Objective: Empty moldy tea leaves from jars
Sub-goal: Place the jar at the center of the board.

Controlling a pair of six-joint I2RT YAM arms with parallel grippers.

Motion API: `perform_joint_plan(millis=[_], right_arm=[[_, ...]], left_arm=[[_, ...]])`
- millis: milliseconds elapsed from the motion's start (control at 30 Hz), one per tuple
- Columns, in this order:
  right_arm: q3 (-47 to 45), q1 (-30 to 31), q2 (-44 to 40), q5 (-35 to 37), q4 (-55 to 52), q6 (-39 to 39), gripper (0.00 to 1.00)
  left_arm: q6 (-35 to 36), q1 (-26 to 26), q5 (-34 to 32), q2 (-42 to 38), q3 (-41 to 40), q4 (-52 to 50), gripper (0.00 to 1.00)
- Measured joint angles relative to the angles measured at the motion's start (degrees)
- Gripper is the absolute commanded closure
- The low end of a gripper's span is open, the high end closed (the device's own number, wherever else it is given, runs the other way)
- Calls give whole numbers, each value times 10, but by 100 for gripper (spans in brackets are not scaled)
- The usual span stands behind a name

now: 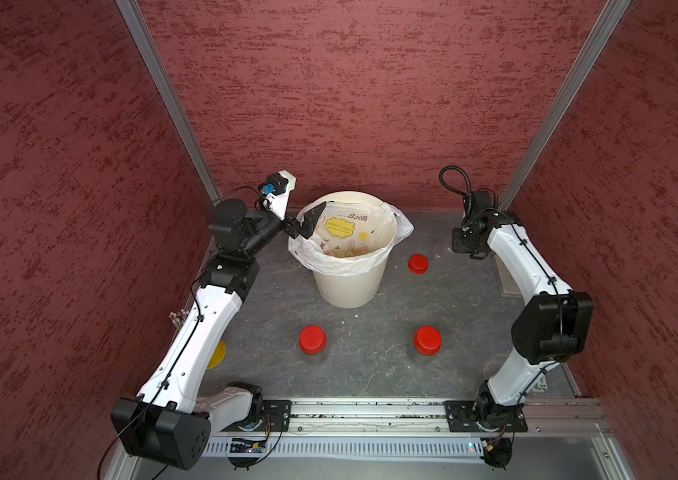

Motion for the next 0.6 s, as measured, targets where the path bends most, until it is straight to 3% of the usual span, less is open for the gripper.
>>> perform_joint_plan(millis=[600], right_arm=[[42, 0, 118, 23, -3, -18, 100]], left_arm=[[1, 0, 17, 21, 10, -49, 0]])
